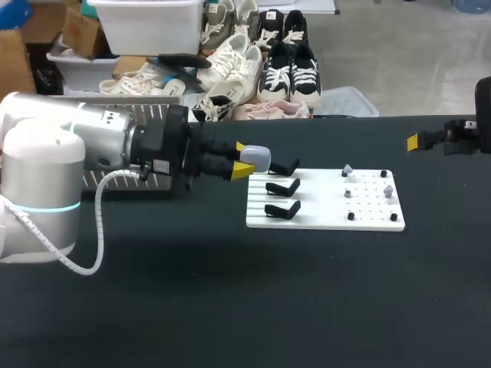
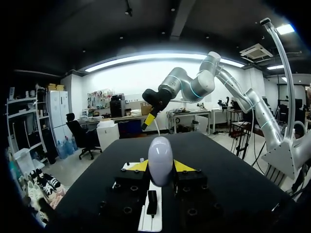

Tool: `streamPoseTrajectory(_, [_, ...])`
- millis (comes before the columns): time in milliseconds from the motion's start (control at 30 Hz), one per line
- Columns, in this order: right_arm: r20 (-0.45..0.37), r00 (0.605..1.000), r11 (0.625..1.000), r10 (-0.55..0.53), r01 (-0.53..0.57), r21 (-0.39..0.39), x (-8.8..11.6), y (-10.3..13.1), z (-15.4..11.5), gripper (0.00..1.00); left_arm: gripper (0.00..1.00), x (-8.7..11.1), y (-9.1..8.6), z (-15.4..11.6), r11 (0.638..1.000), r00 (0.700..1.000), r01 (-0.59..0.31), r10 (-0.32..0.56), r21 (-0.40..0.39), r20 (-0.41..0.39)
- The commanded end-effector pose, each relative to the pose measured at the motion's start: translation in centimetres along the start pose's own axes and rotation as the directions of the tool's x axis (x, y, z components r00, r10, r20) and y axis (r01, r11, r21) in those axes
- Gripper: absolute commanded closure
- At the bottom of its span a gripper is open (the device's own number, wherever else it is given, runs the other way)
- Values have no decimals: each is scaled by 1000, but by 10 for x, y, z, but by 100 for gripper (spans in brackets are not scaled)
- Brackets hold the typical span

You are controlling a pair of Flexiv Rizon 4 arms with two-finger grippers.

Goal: Pick up each earbud case from the left stands, insert the matching earbuds, close the lid, and place the case in the box.

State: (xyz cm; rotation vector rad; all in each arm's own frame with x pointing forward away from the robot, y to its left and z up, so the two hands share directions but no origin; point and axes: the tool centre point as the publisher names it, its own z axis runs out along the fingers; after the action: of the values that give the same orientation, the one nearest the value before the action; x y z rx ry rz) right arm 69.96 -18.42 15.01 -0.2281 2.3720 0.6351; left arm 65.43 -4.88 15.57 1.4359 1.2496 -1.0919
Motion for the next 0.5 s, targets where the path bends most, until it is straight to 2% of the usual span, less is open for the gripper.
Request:
streamPoseTrajectory(33, [-2,1000,1000,-1,1,-7,0,-2,0,0,100,0,-4,0,994,1000,-2,2,-110,1])
streamPoseTrajectory(267, [-2,1000,1000,-1,1,-7,0,-2,0,0,100,0,-6,0,994,1000,-1,2,-110,6])
streamPoseTrajectory(333, [-2,1000,1000,-1,1,-7,0,-2,0,0,100,-1,-8,2,993,999,5,-1,-116,35])
streamPoseTrajectory(500, [-2,1000,1000,-1,1,-7,0,-2,0,0,100,1,-11,13,999,992,23,-18,-46,122])
